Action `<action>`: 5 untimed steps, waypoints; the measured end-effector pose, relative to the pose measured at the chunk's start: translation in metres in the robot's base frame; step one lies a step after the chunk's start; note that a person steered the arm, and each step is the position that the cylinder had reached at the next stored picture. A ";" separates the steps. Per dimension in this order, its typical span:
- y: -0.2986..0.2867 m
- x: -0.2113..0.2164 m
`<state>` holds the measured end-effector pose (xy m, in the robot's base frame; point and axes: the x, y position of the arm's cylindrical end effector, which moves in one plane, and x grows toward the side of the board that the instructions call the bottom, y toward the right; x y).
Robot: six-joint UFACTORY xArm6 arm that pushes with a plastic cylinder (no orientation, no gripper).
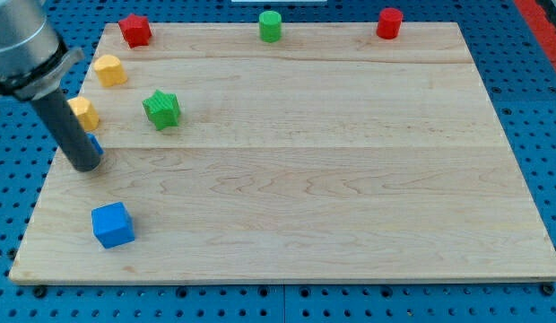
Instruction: Move the yellow hexagon to the top right of the green star
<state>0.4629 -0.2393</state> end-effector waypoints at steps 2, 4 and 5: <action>-0.037 0.023; -0.047 -0.038; -0.042 -0.071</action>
<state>0.3917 -0.2811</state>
